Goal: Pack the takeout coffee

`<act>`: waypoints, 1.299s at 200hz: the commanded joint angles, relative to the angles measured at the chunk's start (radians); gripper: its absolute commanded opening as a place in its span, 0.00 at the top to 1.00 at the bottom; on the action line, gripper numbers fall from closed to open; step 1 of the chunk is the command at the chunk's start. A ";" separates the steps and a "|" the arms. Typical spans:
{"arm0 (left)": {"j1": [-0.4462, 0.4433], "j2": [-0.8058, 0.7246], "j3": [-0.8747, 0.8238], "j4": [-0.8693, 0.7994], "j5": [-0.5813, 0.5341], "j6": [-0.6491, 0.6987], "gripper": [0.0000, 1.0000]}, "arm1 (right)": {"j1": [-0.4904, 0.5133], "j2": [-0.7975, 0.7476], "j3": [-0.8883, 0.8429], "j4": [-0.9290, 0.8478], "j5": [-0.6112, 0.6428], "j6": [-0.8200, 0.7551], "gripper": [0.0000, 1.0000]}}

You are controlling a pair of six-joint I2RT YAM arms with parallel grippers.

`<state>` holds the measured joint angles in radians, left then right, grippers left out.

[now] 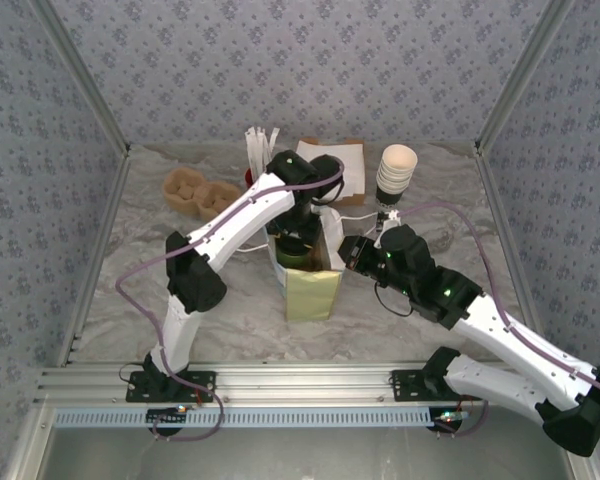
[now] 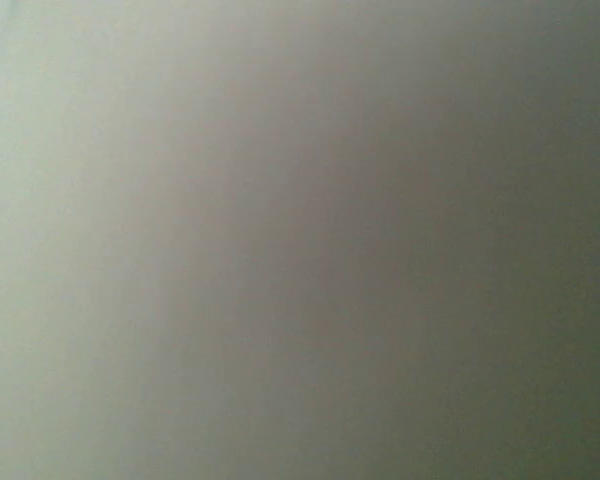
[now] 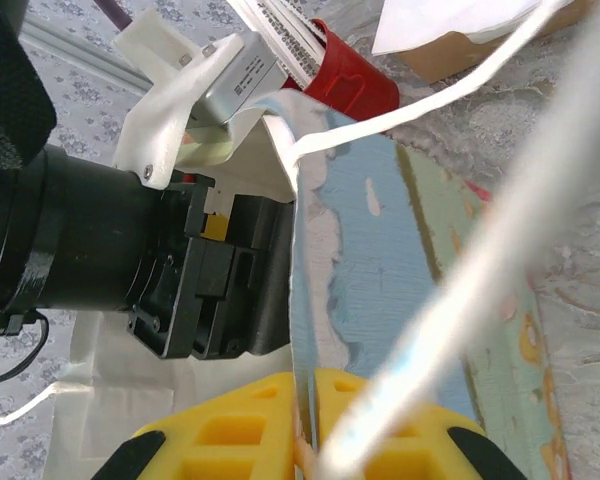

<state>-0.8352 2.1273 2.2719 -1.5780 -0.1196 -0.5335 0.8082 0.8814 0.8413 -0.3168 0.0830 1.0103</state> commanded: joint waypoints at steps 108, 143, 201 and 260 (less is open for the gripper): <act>0.038 -0.096 -0.025 0.065 -0.048 -0.106 0.43 | 0.072 -0.006 -0.001 0.032 0.045 0.013 0.83; 0.040 -0.115 -0.082 0.125 -0.049 -0.116 0.44 | 0.084 -0.006 0.004 0.039 0.047 0.013 0.82; 0.039 -0.133 -0.168 0.211 -0.041 -0.133 0.46 | 0.100 -0.009 -0.002 0.049 0.036 0.025 0.79; 0.020 -0.140 -0.231 0.234 -0.057 -0.132 0.46 | 0.100 -0.012 -0.003 0.045 0.053 0.011 0.78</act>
<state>-0.8059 2.0377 2.0655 -1.3575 -0.1574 -0.6495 0.9020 0.8814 0.8345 -0.2794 0.1020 1.0245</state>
